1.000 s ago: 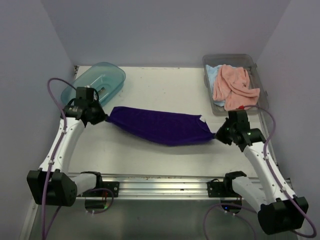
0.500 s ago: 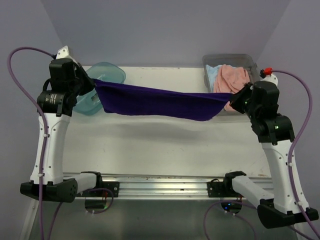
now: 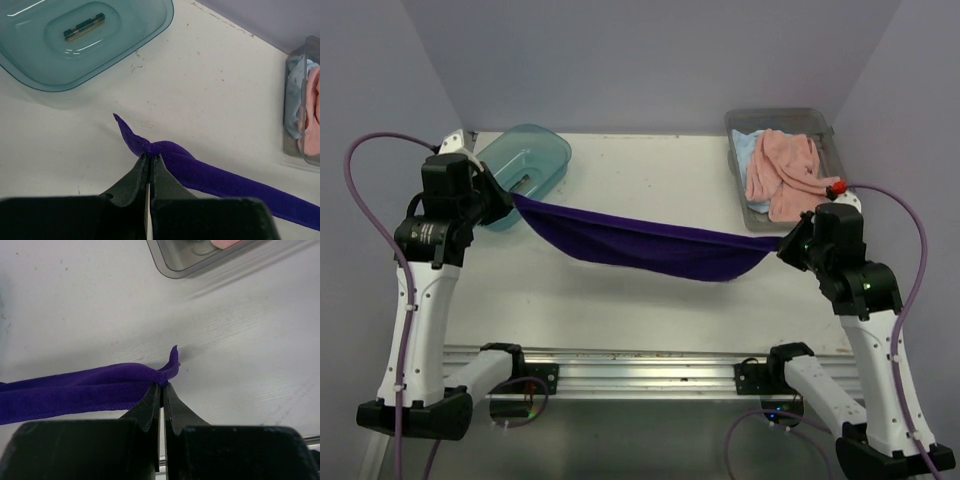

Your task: Roll the towels

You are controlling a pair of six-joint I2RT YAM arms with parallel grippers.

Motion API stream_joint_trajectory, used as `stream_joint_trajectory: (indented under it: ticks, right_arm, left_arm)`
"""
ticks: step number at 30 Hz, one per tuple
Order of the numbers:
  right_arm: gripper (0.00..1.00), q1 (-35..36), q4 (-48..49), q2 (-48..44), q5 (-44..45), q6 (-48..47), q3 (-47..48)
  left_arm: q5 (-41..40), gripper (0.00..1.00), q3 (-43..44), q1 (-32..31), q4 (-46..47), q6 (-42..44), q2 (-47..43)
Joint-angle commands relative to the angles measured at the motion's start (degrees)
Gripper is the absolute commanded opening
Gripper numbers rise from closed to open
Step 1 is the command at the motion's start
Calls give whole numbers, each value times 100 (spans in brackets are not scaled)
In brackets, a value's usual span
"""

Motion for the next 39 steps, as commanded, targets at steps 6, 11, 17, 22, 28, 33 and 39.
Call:
stream_joint_trajectory:
  ticks: [6,11,17,22,28,33,39]
  right_arm:
    - [0,-18,-904,-683,-71,-374,1303]
    - [0,-18,-1678,-859,-9,-533,2191]
    - [0,-18,-2654,-965,-61,-445,2701]
    - [0,-18,-2507,-1044,-361,-68,1774]
    - [0,-18,-988,-325,-194,-85,183]
    - [0,-18,847,1361,174,-251,-278]
    - [0,-18,1756,3594,457,-427,258]
  left_arm:
    - [-76,0,715,22,-490,200,-1053]
    - [-129,0,839,-31,-710,69,-1572]
    - [-296,0,1050,-31,-1131,-11,-1889]
    - [-603,0,656,-31,-1395,-72,-1776]
    - [-402,0,-943,-31,-458,-108,-1038]
    - [-692,0,-1815,-22,879,-134,610]
    - [-858,0,-1350,-22,1355,-230,2221]
